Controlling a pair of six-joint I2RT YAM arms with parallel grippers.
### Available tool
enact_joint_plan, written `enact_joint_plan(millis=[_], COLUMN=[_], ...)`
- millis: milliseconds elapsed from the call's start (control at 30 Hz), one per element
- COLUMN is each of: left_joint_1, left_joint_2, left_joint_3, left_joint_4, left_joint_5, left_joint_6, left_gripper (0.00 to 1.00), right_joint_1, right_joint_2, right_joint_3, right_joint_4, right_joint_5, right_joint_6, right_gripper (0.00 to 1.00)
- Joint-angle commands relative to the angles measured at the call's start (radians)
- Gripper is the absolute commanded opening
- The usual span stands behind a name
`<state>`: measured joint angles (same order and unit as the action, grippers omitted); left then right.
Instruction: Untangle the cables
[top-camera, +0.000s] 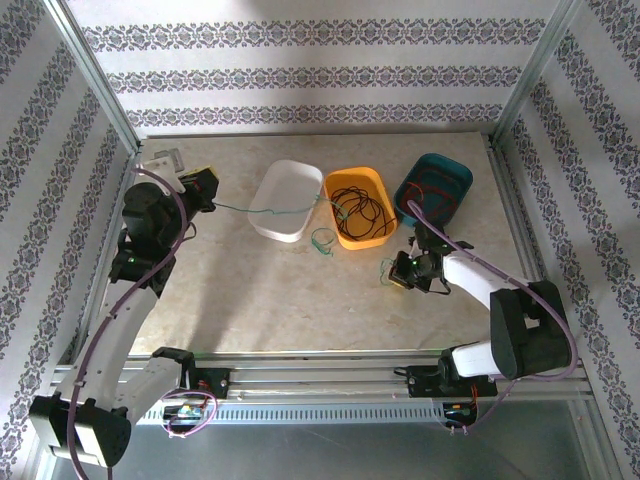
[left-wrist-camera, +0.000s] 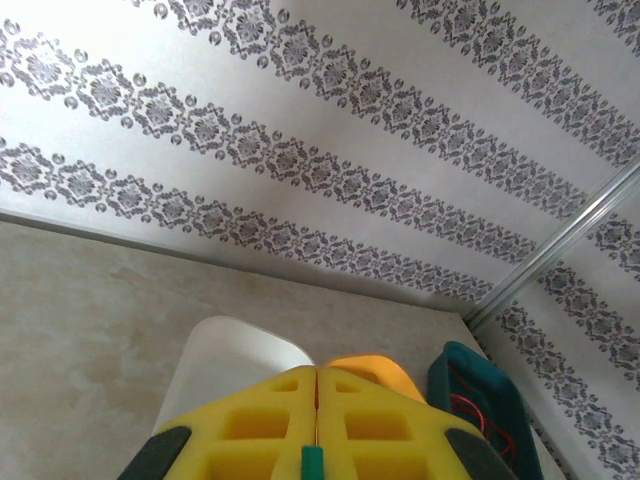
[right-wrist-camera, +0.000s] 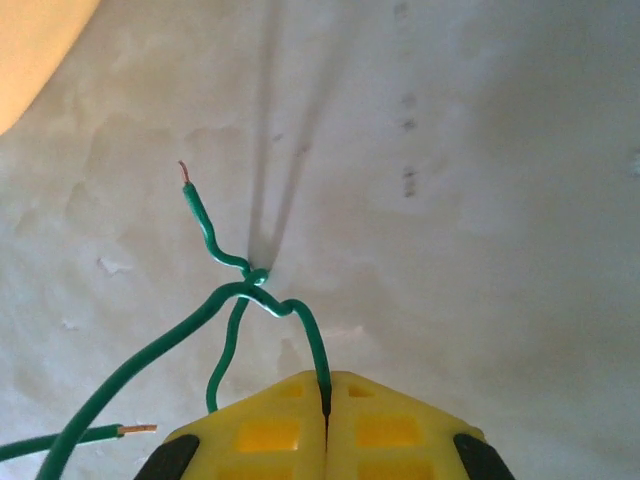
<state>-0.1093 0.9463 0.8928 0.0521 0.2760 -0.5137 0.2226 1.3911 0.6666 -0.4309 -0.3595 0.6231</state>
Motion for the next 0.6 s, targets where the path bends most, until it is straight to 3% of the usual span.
enact_joint_plan(millis=[0, 33, 100, 200, 367, 567], left_joint_1=[0.011, 0.01, 0.01, 0.01, 0.008, 0.008], left_joint_2=[0.015, 0.021, 0.034, 0.038, 0.04, 0.04], left_joint_3=[-0.017, -0.02, -0.027, -0.04, -0.062, -0.088], left_joint_4=[0.102, 0.117, 0.149, 0.179, 0.19, 0.23], left_joint_5=[0.089, 0.114, 0.157, 0.183, 0.205, 0.205], left_joint_6=[-0.056, -0.066, -0.088, -0.111, -0.125, -0.153], left_gripper=[0.0, 0.0, 0.0, 0.0, 0.0, 0.0], right_joint_1=[0.072, 0.095, 0.134, 0.159, 0.16, 0.173], right_joint_2=[-0.003, 0.002, -0.003, -0.057, -0.144, -0.1], right_joint_3=[0.052, 0.06, 0.072, 0.079, 0.109, 0.22], right_joint_4=[-0.037, -0.037, -0.025, 0.027, 0.136, 0.302], right_joint_5=[-0.009, -0.012, -0.019, -0.03, -0.122, -0.307], right_joint_6=[-0.077, -0.089, -0.102, -0.094, -0.051, 0.093], right_gripper=[0.0, 0.03, 0.3, 0.5, 0.6, 0.64])
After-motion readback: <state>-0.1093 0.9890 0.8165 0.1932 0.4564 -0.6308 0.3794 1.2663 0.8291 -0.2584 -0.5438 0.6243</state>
